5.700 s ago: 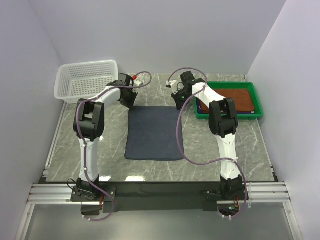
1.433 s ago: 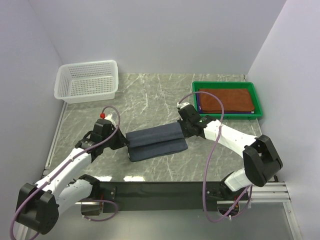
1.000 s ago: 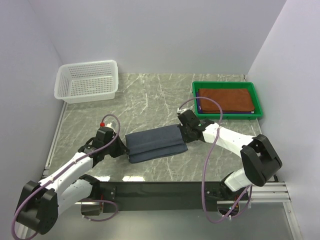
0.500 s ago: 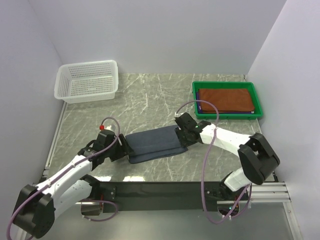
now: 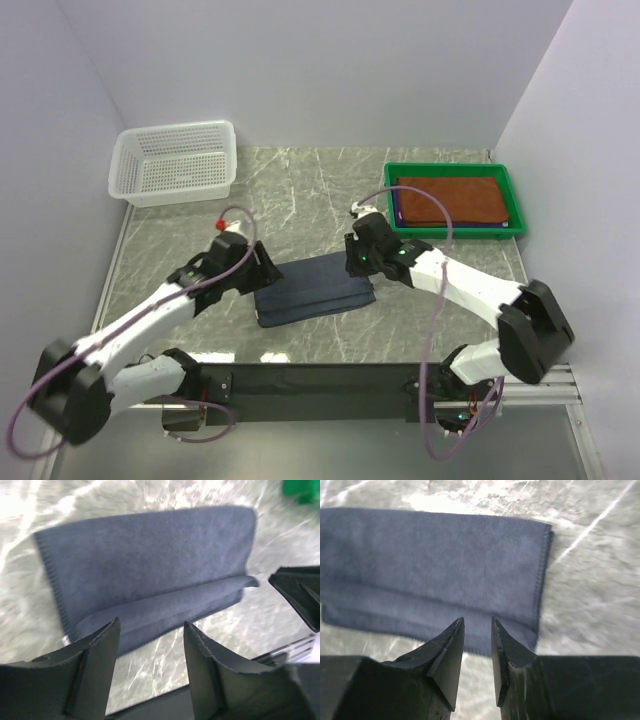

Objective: Fold and stack the towels
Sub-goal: Smooth out wrinkles on the folded towel

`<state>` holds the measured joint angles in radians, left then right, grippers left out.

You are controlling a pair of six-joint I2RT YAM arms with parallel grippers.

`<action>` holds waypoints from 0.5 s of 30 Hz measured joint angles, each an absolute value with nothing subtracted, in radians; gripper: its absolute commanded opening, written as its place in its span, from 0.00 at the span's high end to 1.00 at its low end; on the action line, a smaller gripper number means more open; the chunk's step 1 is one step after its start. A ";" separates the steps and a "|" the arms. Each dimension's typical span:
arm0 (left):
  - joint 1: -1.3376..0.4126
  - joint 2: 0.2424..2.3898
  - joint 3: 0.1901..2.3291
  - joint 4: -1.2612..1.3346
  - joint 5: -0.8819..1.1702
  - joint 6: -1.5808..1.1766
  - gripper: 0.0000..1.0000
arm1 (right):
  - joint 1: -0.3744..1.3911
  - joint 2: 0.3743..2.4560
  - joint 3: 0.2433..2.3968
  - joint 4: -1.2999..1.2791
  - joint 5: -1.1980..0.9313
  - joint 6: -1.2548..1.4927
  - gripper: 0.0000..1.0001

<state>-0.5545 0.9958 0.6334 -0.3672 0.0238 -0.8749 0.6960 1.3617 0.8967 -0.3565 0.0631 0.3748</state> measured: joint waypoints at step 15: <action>-0.680 1.383 0.697 -0.294 0.025 -0.807 0.57 | 0.696 1.575 0.894 -0.273 0.028 0.430 0.65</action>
